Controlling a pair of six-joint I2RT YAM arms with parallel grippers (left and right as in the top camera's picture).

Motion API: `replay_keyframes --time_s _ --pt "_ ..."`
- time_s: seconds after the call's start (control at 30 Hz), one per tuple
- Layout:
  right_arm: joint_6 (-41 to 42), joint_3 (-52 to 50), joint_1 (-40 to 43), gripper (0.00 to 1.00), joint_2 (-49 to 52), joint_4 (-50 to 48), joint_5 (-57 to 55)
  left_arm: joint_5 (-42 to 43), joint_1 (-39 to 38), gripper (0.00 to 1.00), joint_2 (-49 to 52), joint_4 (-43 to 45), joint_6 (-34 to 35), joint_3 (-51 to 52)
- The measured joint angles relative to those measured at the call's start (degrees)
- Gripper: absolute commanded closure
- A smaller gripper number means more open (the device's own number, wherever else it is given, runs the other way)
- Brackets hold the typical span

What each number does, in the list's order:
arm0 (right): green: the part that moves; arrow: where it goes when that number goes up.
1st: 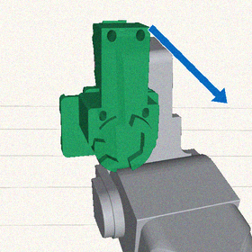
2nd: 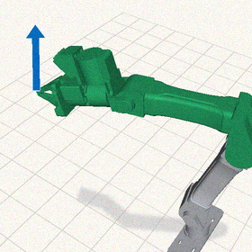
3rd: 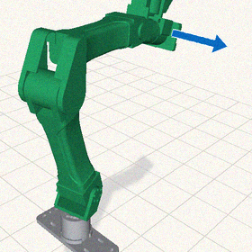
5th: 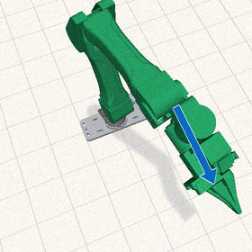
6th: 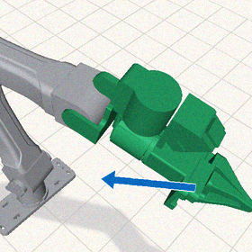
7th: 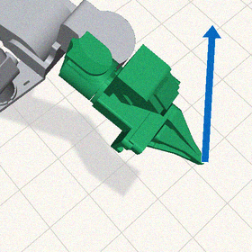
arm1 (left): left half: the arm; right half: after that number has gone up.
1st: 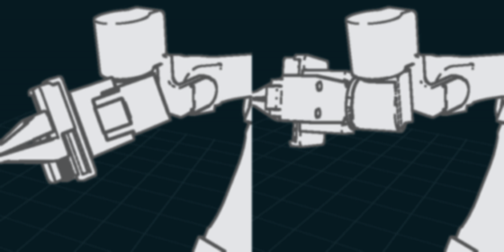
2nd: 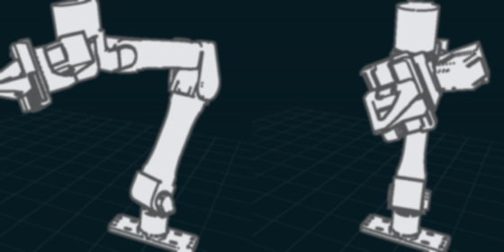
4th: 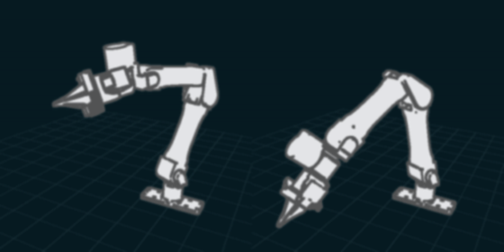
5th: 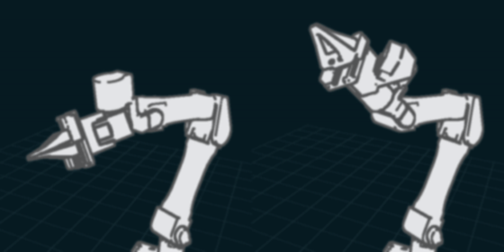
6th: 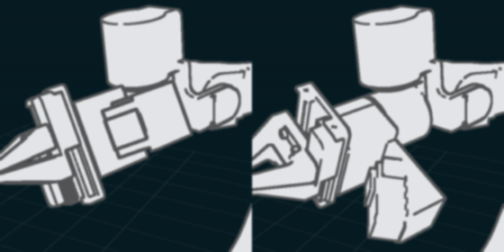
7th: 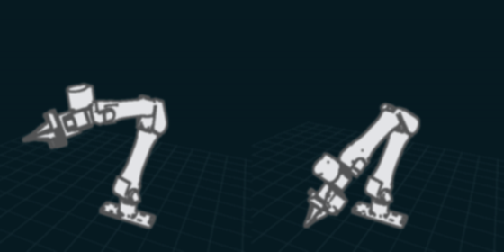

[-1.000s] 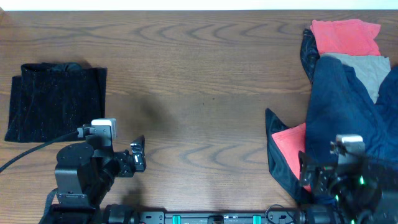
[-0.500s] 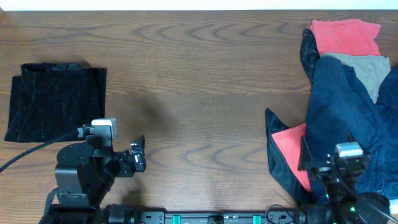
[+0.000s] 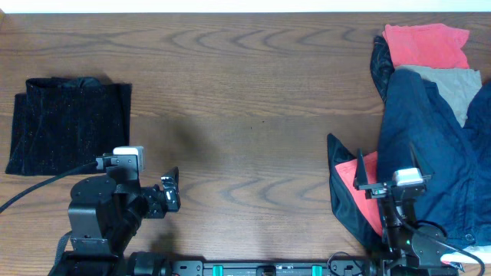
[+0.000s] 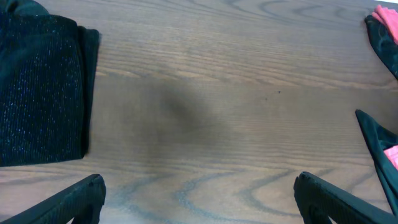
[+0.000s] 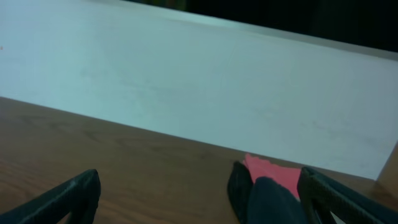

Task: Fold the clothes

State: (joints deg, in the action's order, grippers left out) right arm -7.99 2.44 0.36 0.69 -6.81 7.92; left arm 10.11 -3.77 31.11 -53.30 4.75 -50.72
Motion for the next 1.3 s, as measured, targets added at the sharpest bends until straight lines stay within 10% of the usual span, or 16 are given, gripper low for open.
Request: replay_keyframes --time_s 1.3 --pt "-0.5 -2.03 0.0 0.01 -0.02 9.68 5.2 0.02 0.0 0.02 0.0 0.0 0.0 0.02"
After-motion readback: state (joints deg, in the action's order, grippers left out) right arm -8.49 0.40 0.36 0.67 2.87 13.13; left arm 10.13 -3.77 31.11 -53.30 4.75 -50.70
